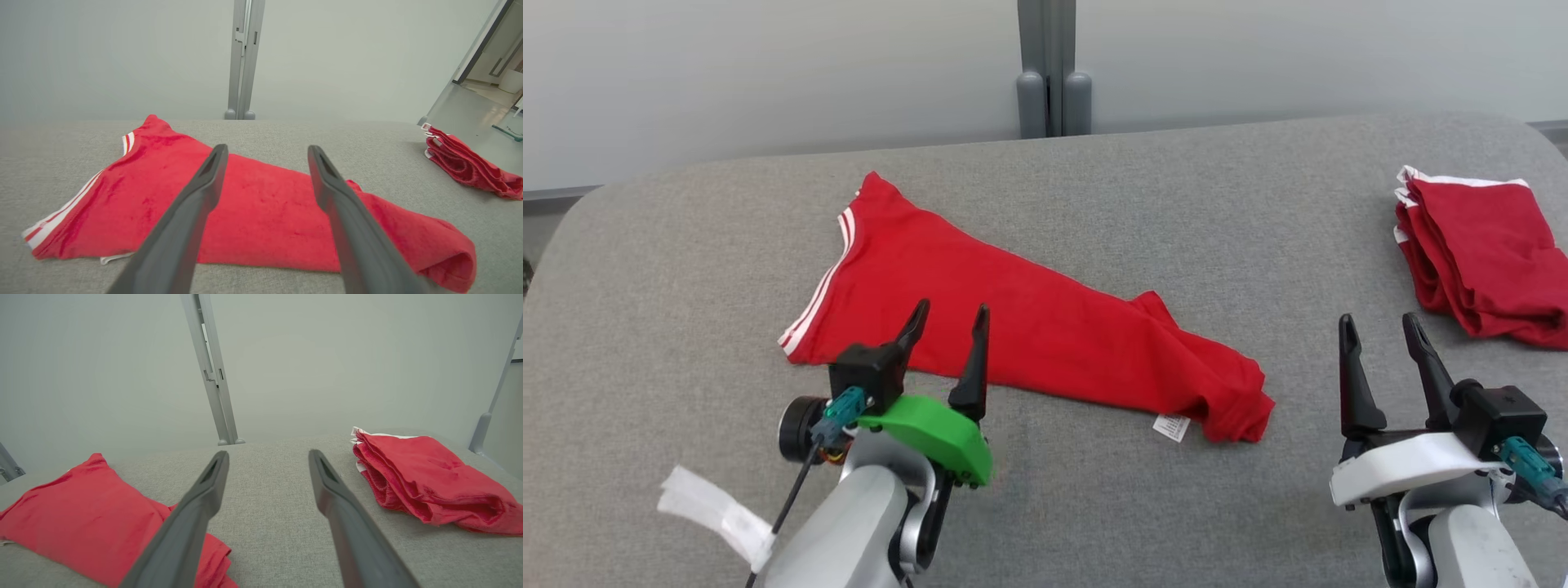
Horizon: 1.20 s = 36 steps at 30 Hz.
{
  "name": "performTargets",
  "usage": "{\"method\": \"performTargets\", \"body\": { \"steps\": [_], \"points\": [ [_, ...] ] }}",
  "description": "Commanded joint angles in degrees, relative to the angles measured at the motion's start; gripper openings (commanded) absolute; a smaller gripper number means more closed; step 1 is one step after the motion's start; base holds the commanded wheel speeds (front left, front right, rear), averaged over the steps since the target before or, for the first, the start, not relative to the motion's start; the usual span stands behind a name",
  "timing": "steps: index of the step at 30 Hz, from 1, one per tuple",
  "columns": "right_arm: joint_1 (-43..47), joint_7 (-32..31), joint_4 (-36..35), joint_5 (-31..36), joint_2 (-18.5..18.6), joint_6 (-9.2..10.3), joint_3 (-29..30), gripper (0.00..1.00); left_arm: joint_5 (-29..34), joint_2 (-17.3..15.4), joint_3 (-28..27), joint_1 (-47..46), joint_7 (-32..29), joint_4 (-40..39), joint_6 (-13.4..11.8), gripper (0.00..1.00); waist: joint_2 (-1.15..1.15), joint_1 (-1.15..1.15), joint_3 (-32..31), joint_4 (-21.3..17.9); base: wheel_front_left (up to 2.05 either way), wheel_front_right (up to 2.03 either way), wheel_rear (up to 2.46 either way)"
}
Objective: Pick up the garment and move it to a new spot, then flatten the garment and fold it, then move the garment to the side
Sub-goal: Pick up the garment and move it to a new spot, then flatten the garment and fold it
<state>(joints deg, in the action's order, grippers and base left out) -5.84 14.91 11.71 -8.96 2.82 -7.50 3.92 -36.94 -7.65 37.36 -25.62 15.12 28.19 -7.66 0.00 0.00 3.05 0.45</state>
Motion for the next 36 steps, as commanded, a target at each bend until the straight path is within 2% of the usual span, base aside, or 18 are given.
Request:
{"method": "performTargets", "body": {
  "steps": [1, 10, 15, 27, 36],
  "points": [
    [1.32, 0.26, 0.44, -0.16, 0.13, 0.02, -0.18, 1.00, 1.64, -0.41, -1.83, 3.03, 0.01, -0.92, 0.10, 1.00, 0.00, 0.00, -1.55, 1.45, 0.00, 0.00, 0.00],
    [4.45, 0.32, 1.26, -1.76, 0.14, 0.02, -1.02, 1.00, 8.65, 1.06, -14.32, 15.85, 0.01, -7.26, -0.18, 1.00, 0.00, 0.00, -3.45, 2.76, 0.00, 0.00, 0.00],
    [5.85, 0.33, 1.58, -3.47, 0.13, 0.02, -2.29, 1.00, 11.80, 2.44, -19.00, 20.14, 0.01, -10.06, 1.48, 1.00, 0.00, 0.00, -4.06, 2.78, 0.00, 0.00, 0.00],
    [6.50, 0.34, 2.63, -3.33, 0.14, 0.02, -4.25, 1.00, 15.88, 4.25, -22.99, 23.05, 0.01, -9.38, 4.18, 1.00, 0.00, 0.00, -4.88, 2.27, 0.00, 0.00, 0.00],
    [6.39, 0.35, 3.49, -2.46, 0.14, 0.02, -3.80, 1.00, 17.03, 4.66, -23.81, 23.01, 0.02, -8.73, 4.97, 1.00, 0.00, 0.00, -4.80, 2.57, 0.00, 0.00, 0.00]
  ]
}}
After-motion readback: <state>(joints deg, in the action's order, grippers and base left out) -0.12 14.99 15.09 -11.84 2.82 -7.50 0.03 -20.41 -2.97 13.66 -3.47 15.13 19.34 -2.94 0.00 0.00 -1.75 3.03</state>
